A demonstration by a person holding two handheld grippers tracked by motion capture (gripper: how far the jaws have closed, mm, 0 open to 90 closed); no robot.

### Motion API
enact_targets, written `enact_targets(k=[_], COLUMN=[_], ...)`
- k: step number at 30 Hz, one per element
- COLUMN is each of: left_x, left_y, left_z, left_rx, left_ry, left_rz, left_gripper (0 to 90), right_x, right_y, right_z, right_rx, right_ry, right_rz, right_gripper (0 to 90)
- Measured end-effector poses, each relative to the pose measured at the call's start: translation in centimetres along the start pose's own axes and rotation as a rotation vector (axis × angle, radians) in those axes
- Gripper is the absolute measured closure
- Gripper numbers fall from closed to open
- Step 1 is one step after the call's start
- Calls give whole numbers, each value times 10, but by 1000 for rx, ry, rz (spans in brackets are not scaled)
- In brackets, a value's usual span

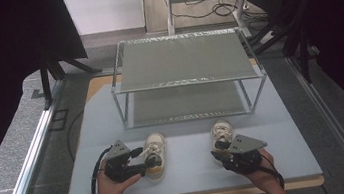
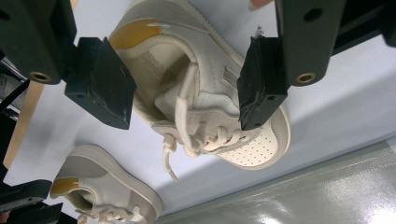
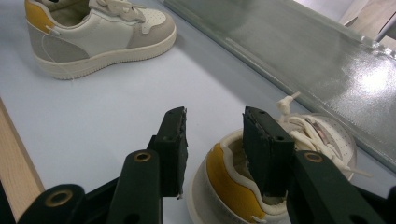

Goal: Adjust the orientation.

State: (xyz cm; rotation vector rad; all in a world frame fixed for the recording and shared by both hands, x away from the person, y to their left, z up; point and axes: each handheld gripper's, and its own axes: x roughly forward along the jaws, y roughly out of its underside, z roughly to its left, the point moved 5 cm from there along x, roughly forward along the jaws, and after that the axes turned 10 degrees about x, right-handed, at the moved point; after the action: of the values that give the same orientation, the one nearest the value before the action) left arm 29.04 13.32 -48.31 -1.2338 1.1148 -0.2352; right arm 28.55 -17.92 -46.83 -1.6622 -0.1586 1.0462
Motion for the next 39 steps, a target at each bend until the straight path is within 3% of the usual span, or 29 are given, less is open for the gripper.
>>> enact_targets(k=[39], left_x=[6], left_y=[2], left_z=[-2], left_rx=[5], left_ry=[9], left_rz=[11], left_gripper=[362], right_x=[7], right_y=[2], right_z=[3], right_rx=[-16], right_ry=[-4], right_rz=[16], right_gripper=[571])
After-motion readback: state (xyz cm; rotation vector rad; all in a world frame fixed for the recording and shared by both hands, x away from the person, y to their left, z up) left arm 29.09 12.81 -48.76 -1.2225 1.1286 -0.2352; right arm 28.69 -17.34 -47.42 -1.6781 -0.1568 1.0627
